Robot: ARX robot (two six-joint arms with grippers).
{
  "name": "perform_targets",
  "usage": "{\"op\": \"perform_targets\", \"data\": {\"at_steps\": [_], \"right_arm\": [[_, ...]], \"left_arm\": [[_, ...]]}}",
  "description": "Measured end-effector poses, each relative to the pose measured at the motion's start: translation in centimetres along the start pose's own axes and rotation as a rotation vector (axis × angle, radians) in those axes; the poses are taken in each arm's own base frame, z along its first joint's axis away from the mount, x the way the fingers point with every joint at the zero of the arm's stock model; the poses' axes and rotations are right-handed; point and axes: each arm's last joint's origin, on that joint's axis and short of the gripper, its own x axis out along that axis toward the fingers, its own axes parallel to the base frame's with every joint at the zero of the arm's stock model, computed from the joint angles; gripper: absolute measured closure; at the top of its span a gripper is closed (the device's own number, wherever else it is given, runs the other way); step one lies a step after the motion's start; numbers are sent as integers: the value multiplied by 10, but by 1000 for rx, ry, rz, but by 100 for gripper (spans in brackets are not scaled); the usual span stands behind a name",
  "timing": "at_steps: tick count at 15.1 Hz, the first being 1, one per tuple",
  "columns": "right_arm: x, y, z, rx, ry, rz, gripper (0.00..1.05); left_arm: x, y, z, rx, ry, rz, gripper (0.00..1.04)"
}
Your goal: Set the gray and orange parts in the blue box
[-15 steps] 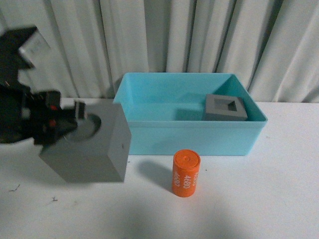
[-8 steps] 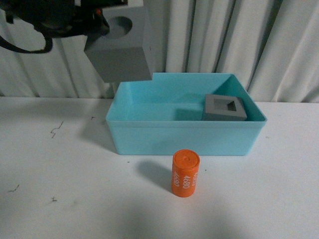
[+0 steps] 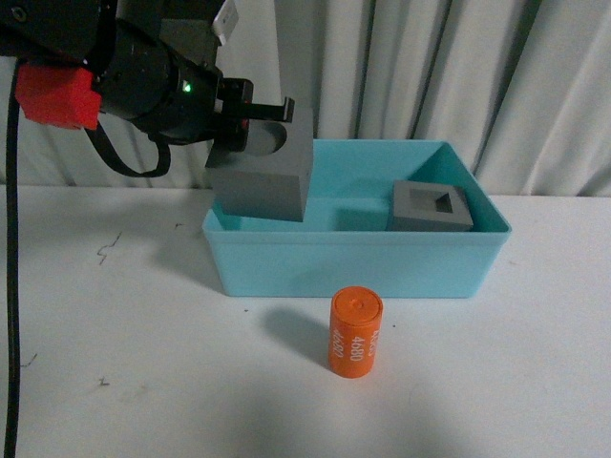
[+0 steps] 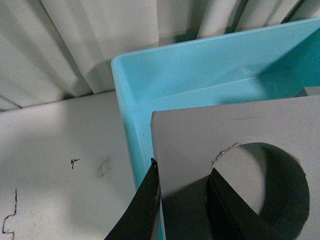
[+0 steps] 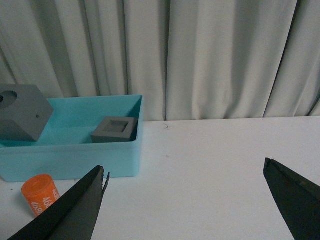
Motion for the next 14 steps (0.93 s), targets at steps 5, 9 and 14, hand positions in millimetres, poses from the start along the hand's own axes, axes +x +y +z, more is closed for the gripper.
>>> {"op": "perform_targets", "data": {"at_steps": [5, 9, 14], "right_arm": [[0, 0, 0, 0, 0, 0, 6], [0, 0, 0, 0, 0, 0, 6], [0, 0, 0, 0, 0, 0, 6]], "left_arm": [[21, 3, -16, 1, 56, 30, 84], [17, 17, -22, -26, 66, 64, 37], [-187, 75, -100, -552, 70, 98, 7]]}}
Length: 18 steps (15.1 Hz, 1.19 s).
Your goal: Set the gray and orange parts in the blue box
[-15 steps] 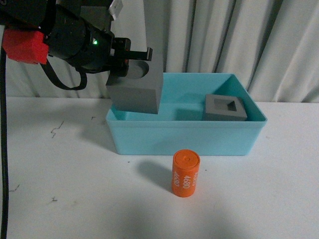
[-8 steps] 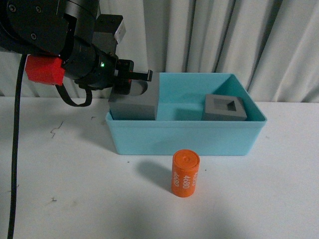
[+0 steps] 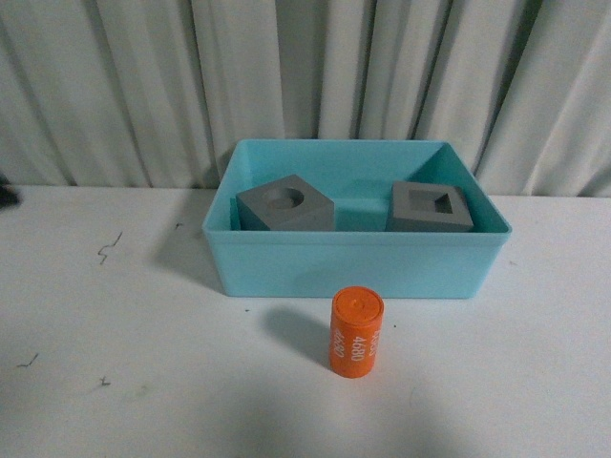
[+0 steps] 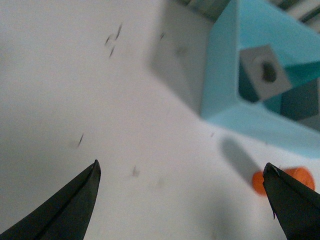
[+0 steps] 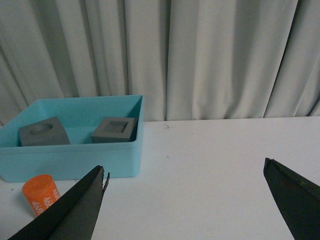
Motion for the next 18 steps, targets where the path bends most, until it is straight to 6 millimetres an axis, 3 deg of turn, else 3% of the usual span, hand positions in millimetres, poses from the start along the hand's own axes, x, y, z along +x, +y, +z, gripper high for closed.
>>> {"op": "perform_targets", "data": {"at_steps": [1, 2, 10, 11, 13, 15, 18], "right_arm": [[0, 0, 0, 0, 0, 0, 6], [0, 0, 0, 0, 0, 0, 6], [0, 0, 0, 0, 0, 0, 6], [0, 0, 0, 0, -1, 0, 6], [0, 0, 0, -2, 2, 2, 6], [0, 0, 0, -2, 2, 1, 6], [0, 0, 0, -2, -1, 1, 6]], "left_arm": [[-25, 22, -32, -58, 45, 52, 7], [-69, 55, -96, -191, 94, 129, 7], [-77, 51, -97, -173, 47, 92, 7], [-73, 52, -96, -59, -158, 21, 14], [-94, 41, -91, 284, -645, -84, 38], [-87, 33, -100, 387, -615, -71, 61], [-88, 34, -99, 413, -636, -30, 99]]}}
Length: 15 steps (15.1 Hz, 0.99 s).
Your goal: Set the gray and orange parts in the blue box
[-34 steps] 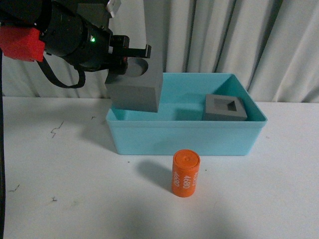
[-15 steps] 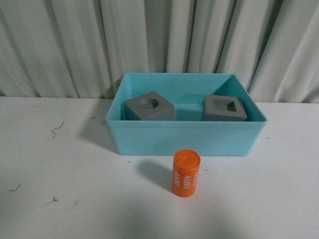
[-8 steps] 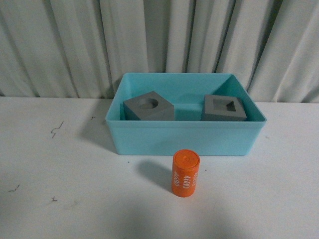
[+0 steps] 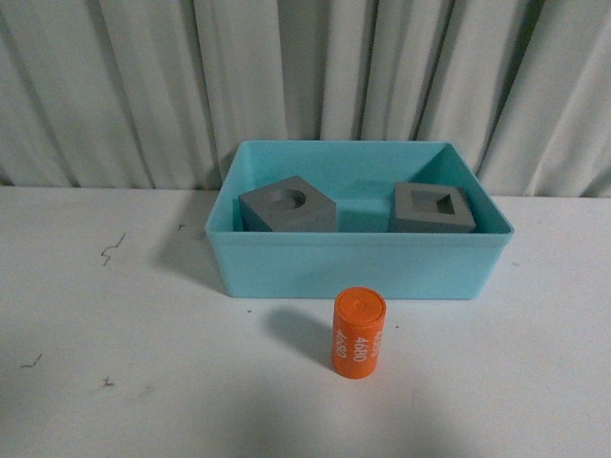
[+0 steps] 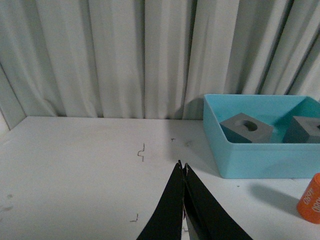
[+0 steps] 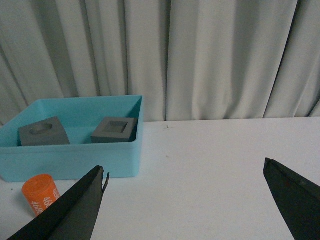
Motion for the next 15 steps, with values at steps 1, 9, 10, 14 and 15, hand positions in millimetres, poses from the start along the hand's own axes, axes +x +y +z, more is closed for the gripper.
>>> {"op": "perform_targets", "data": {"at_steps": [1, 9, 10, 14, 15], "right_arm": [[0, 0, 0, 0, 0, 0, 6], [0, 0, 0, 0, 1, 0, 6], [0, 0, 0, 0, 0, 0, 6], [0, 0, 0, 0, 0, 0, 6], [0, 0, 0, 0, 0, 0, 6]], "left_arm": [[0, 0, 0, 2, 0, -2, 103], [0, 0, 0, 2, 0, -2, 103], [0, 0, 0, 2, 0, -2, 103], [0, 0, 0, 2, 0, -2, 103], [0, 0, 0, 1, 0, -2, 98]]}}
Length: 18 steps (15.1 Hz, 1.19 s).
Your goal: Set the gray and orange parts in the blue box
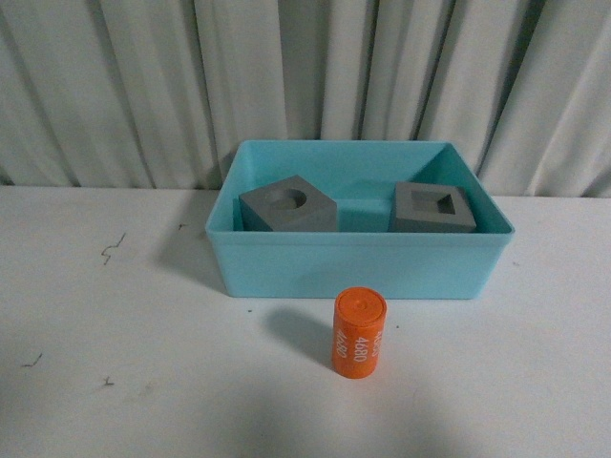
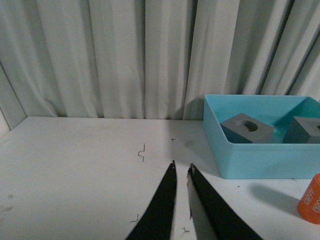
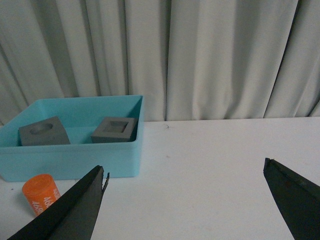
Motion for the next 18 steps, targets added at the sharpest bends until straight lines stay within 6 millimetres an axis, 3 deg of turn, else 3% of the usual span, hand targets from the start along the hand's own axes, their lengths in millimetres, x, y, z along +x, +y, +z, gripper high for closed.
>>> {"op": "perform_targets", "data": {"at_steps": [4, 5, 6, 7, 9, 11, 12, 14, 18], "right_arm": [[0, 0, 0, 0, 0, 0, 6], [0, -1, -2, 47, 224, -6, 6], [14, -7, 6, 98, 396, -34, 6], [39, -9, 27, 117, 380, 27, 6], [100, 11, 75, 40, 251, 360, 6], [120, 23, 78, 9, 259, 445, 6], [148, 45, 65, -43, 332, 534, 6], [177, 78, 33, -92, 470, 618, 6], [202, 124, -13, -146, 621, 670, 6]], "left_arm": [[0, 0, 0, 0, 0, 0, 46], [0, 0, 0, 0, 1, 0, 33], [0, 0, 0, 0, -1, -3, 22], [0, 0, 0, 0, -1, 0, 9], [0, 0, 0, 2, -1, 0, 7], [0, 0, 0, 2, -1, 0, 7], [0, 0, 0, 2, -1, 0, 7], [0, 0, 0, 2, -1, 0, 7], [0, 0, 0, 2, -1, 0, 7]]}}
